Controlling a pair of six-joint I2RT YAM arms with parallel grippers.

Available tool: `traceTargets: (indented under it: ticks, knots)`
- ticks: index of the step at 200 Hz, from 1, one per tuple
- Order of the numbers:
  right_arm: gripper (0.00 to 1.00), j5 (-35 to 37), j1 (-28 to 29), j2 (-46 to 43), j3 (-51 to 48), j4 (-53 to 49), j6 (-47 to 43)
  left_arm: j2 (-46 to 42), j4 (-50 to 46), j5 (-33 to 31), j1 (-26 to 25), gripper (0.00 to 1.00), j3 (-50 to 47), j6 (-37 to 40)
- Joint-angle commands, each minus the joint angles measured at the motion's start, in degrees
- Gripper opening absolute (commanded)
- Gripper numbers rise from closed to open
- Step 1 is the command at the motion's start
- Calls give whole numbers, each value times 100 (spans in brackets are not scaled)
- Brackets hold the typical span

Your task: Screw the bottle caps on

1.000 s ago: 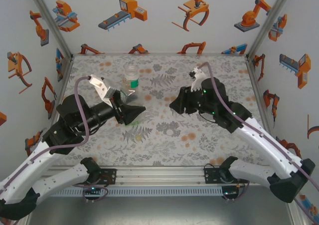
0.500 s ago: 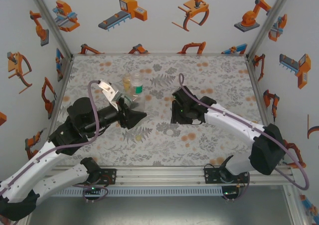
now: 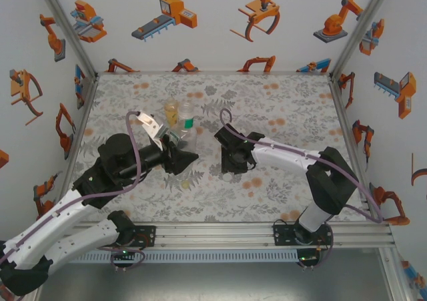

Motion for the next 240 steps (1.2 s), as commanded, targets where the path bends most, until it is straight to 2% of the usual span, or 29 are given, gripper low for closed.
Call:
traceTargets:
  ticks: [1,45,75,240]
  knots:
    - [45,244,29,21,255,-92,-174,-32,-196,26,28,0,240,-52]
    - [44,177,33,173,208,46,-59,-74,-214,-215,28,0,262,-64]
    - [44,97,33,300,216,92,-70,-203,57,-229,28,0,54,-132]
    - [43,-82,33,631,150,212,35,-409,-228,-325,25,1,53,-56]
